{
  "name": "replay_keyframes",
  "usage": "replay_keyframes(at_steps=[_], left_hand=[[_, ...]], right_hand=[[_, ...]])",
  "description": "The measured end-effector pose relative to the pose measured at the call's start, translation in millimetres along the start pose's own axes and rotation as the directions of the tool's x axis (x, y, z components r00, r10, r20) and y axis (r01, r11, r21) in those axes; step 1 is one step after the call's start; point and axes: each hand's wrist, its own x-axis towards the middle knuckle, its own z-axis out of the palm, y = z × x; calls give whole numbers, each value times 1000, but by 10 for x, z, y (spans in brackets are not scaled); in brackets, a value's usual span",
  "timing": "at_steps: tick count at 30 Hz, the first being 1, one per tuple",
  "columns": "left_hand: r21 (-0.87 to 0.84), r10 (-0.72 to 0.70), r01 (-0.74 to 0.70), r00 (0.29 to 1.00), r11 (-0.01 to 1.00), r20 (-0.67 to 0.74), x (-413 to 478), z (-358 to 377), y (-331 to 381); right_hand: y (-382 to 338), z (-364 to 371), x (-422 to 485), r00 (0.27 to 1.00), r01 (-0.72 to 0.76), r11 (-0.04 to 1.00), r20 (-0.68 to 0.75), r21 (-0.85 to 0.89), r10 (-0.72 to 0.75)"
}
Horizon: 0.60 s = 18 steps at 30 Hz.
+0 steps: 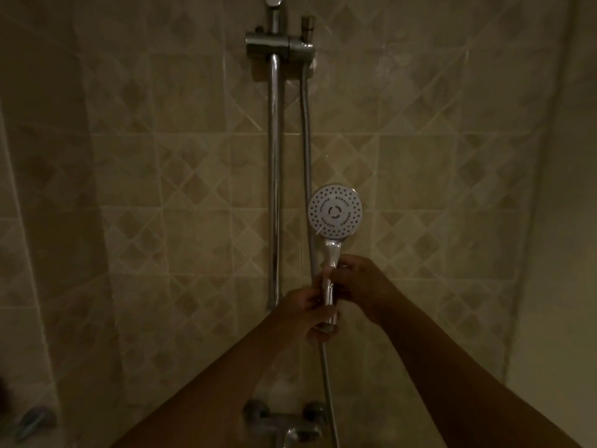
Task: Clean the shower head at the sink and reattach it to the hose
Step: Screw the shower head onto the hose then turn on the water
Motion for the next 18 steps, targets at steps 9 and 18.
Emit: replay_keyframes(at_steps=[9, 18], left_hand=[[327, 71, -51, 996, 944, -50, 570, -149, 927], [602, 471, -210, 823, 771, -317, 973, -341, 2125]], right_hand=[[-742, -233, 432, 993, 112, 994, -41, 19, -111], [-1398, -438, 719, 986, 162, 986, -43, -24, -163]])
